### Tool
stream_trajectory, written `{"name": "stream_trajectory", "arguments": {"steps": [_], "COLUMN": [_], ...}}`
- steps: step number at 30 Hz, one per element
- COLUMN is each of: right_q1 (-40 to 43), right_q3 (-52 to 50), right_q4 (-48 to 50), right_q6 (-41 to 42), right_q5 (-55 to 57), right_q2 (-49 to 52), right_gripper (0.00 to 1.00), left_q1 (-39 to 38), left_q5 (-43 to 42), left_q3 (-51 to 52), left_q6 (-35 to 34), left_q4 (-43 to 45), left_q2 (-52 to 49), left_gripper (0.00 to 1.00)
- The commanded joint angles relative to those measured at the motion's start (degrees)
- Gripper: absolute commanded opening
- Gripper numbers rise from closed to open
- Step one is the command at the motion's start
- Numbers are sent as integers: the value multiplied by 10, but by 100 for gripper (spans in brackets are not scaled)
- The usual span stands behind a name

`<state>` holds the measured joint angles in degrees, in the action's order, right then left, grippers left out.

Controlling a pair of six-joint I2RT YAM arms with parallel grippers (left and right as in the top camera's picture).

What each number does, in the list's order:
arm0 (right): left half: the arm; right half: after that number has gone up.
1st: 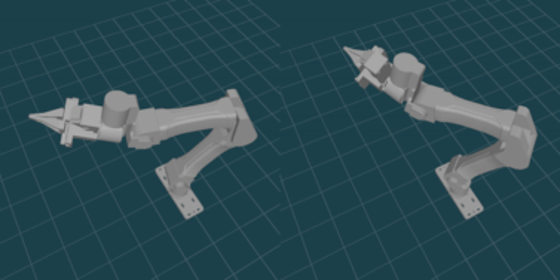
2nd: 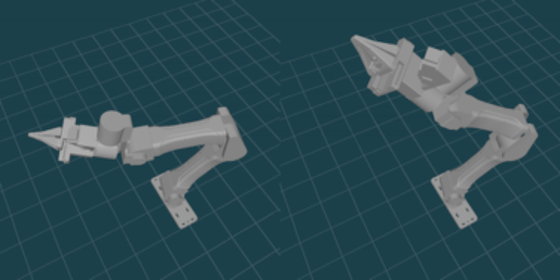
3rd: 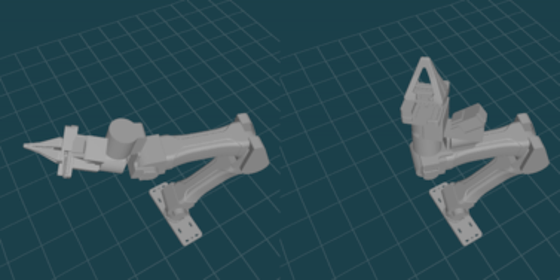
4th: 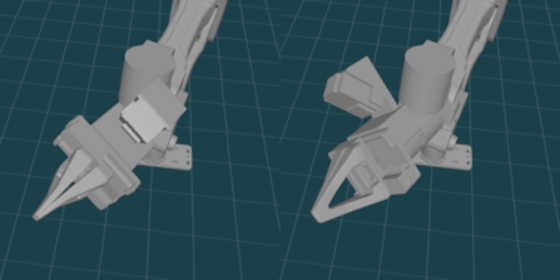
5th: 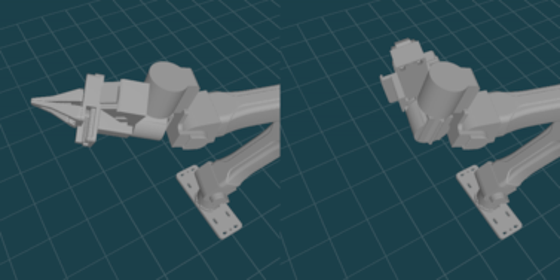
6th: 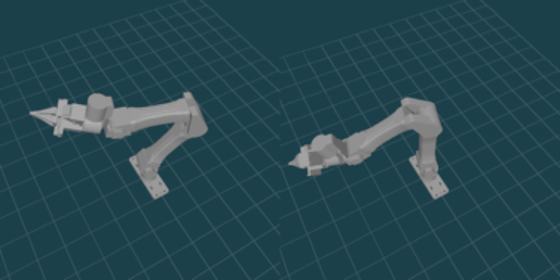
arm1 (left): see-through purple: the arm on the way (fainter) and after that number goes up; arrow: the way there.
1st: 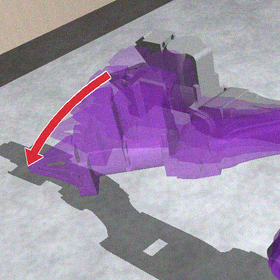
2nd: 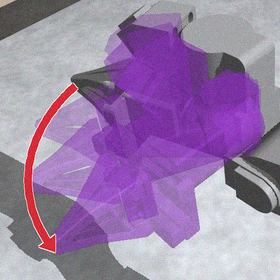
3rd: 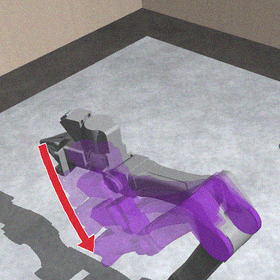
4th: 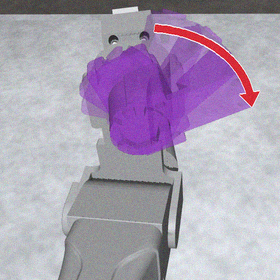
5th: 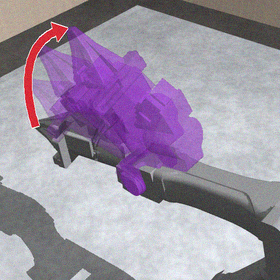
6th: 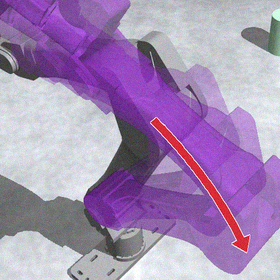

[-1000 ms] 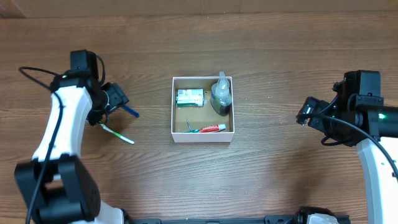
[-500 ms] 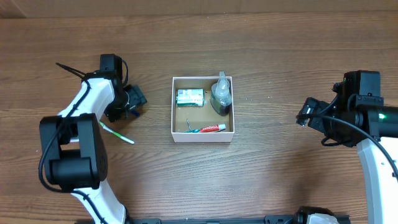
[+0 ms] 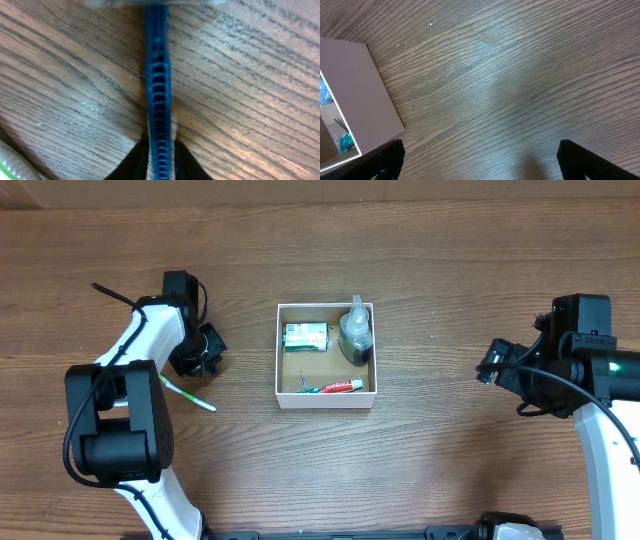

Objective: Pack container
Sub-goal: 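Move the left gripper to the blue razor and grasp it, then place the blue razor into the box with the left gripper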

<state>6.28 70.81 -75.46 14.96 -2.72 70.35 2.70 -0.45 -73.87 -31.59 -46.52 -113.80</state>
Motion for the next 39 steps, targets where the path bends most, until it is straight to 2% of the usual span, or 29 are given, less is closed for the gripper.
{"name": "stream_trajectory", "arguments": {"steps": [1,4,7,12,16,19,22,24,26,28,33,35,38,39], "right_q1": [-2,-2,-2,-2,-2,-2,-2,-2,-2,-2,-2,-2,-2,-2], "right_q3": [0,0,0,0,0,0,0,0,0,0,0,0,0,0], "right_q4": [3,3,3,4,6,7,8,8,8,8,8,8,7,7], "right_q6": [-2,-2,-2,-2,-2,-2,-2,-2,-2,-2,-2,-2,-2,-2], "right_q5": [0,0,1,1,1,1,1,1,1,1,1,1,1,1], "right_q2": [-2,-2,-2,-2,-2,-2,-2,-2,-2,-2,-2,-2,-2,-2], "right_gripper": [100,100,100,100,100,100,100,100,100,100,100,100,100,100], "left_q1": [-1,-1,-1,-12,-72,-154,-228,-270,-297,-320,-341,-342,-342,-342], "left_q5": [-6,-5,0,41,51,51,52,51,37,20,-12,-11,-11,-11], "left_q3": [4,3,-23,-177,-277,-278,-276,-257,-224,-187,-172,-172,-172,-172], "left_q6": [-4,-4,1,44,91,58,26,-25,-64,-64,-64,-64,-63,-63], "left_q4": [-7,-11,-32,-141,-184,-202,-228,-233,-226,-204,-201,-201,-201,-201], "left_q2": [-22,-22,-18,12,85,147,149,140,127,105,61,56,56,56], "left_gripper": [12,5,4,4,4,4,4,4,4,4,4,8,38,43]}}
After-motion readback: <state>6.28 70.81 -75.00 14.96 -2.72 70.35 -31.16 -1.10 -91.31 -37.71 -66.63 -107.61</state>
